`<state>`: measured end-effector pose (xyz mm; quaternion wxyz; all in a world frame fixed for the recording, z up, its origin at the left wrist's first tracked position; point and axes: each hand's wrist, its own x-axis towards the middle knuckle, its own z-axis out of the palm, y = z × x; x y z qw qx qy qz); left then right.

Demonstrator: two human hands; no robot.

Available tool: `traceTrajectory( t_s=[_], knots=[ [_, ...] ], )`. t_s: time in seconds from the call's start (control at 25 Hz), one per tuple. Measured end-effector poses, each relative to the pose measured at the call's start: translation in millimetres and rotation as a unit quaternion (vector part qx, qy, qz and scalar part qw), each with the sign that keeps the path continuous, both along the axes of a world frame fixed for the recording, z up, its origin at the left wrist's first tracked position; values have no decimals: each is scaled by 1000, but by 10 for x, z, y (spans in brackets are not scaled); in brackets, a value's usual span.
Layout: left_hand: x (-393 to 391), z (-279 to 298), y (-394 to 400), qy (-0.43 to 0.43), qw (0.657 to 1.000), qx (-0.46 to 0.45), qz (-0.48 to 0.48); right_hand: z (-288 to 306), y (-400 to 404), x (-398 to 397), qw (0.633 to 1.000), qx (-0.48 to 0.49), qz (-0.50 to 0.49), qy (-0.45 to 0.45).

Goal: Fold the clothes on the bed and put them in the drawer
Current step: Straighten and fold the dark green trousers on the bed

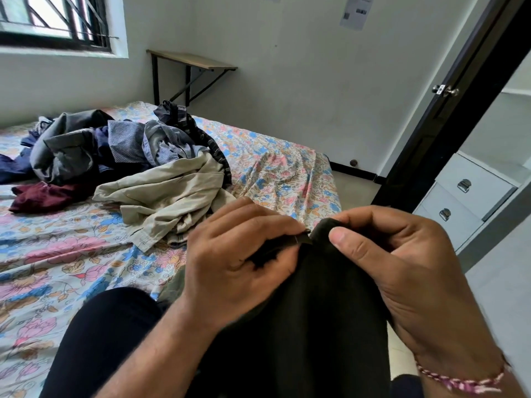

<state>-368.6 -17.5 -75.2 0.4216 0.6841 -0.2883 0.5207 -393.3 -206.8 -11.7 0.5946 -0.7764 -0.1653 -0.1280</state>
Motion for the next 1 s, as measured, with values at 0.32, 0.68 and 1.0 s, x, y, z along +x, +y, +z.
traceTrajectory(
  t_s=[0.32, 0.68, 1.0],
  knots=[
    [94, -162, 4, -68, 995, 53, 48, -113, 95, 74, 1000, 5, 24, -15],
    [242, -353, -56, 15, 999, 43, 19, -368, 26, 311, 996, -49, 38, -58],
    [264, -479, -176, 199, 978, -32, -48, -635, -85, 501, 991, -81, 5, -103]
  ],
)
